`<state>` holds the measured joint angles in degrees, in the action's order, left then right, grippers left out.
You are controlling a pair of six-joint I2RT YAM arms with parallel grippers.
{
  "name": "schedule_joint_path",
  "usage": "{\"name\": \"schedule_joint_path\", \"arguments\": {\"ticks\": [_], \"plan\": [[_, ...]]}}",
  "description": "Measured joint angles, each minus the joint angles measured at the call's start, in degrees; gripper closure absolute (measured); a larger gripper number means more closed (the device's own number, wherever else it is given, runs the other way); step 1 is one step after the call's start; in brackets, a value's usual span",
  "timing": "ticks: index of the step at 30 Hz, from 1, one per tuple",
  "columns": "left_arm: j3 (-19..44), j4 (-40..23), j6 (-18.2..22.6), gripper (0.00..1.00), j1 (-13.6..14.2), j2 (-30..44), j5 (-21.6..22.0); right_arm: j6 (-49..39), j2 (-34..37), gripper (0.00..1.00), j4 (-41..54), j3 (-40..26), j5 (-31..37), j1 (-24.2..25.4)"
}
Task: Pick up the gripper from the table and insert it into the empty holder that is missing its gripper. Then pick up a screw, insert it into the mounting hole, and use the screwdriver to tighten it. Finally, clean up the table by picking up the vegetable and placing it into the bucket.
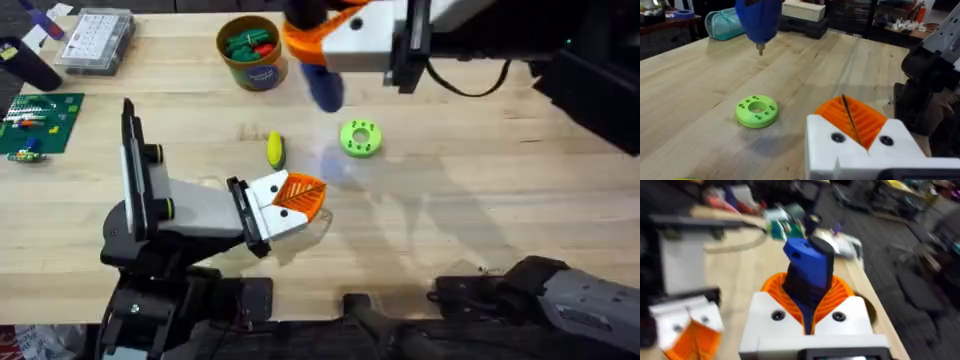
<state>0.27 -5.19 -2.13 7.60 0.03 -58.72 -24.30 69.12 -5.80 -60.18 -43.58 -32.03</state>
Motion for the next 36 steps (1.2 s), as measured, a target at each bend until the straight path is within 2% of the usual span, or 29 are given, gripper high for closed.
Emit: {"name": "schedule_joint_path", "arguments": {"ticks": [7,13,23,29,36], "plan": [[0.0,0.0,0.0,0.987,0.0,0.0,0.04,-11.7,-0.02,0.965,8.68,-0.09,9.73,2.84],[0.0,0.0,0.02,0.987,0.0,0.0,0.07,-20.52,1.56,0.963,10.14,-0.2,19.62,2.93],[0.0,0.0,0.0,0.987,0.0,0.0,0.07,-33.69,8.87,0.965,10.9,-0.22,33.68,2.95],[0.0,0.0,0.0,0.987,0.0,0.0,0.07,-40.36,12.72,0.963,10.92,-0.22,39.88,2.97],[0.0,0.0,0.0,0.987,0.0,0.0,0.07,-42.96,15.88,0.965,11.78,-0.22,42.59,3.9]]}}
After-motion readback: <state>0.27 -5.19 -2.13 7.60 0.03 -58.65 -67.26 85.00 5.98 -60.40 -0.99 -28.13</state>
